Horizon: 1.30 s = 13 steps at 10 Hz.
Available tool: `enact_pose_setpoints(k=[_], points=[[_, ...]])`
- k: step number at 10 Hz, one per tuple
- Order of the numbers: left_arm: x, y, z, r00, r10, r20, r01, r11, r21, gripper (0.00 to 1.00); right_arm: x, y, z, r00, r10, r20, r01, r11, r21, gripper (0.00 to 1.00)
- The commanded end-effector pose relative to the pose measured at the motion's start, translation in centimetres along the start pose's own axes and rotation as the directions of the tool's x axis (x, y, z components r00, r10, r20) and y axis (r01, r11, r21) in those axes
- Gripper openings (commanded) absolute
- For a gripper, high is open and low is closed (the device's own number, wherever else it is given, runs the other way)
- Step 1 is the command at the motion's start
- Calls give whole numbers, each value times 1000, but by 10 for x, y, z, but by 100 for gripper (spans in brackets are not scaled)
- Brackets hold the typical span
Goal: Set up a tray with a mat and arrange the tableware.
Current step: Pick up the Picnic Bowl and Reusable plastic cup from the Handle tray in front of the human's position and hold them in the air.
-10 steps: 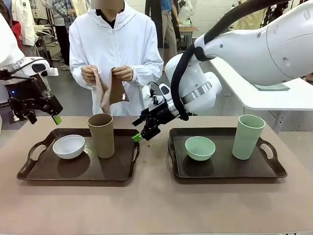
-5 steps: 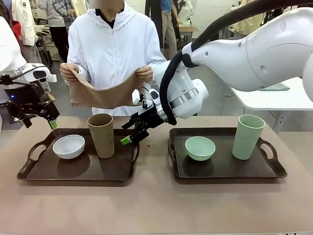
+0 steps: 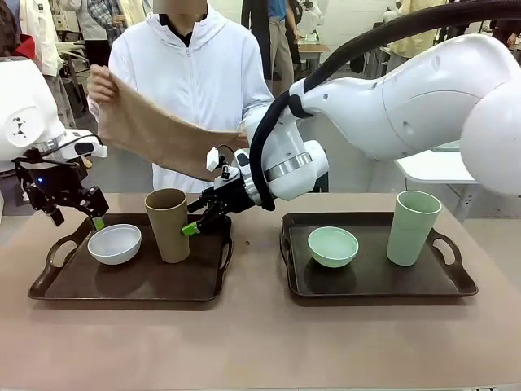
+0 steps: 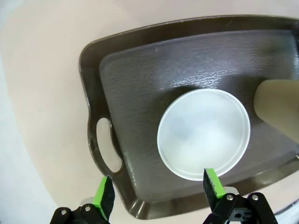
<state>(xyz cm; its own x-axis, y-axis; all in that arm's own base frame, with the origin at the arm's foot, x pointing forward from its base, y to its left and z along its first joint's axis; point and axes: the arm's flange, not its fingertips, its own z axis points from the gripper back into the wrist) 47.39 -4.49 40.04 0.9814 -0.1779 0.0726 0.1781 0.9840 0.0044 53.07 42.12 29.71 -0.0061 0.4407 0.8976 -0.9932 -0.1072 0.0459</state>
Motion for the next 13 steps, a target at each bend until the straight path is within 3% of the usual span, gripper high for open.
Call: enact_pose_setpoints(k=[1,8,13], points=[[8,-1,-7,1000,25,-17,-25,1000,10,100,-1,-2,-14,1000,-5,30,4,1000,17,100],[34,-24,-52,999,26,-41,-28,998,-59,100,-2,-4,-44,999,-7,33,5,998,68,100],[38,-15,-64,996,55,-64,-58,997,-51,100,-1,-8,-48,999,13,42,-16,998,69,100]])
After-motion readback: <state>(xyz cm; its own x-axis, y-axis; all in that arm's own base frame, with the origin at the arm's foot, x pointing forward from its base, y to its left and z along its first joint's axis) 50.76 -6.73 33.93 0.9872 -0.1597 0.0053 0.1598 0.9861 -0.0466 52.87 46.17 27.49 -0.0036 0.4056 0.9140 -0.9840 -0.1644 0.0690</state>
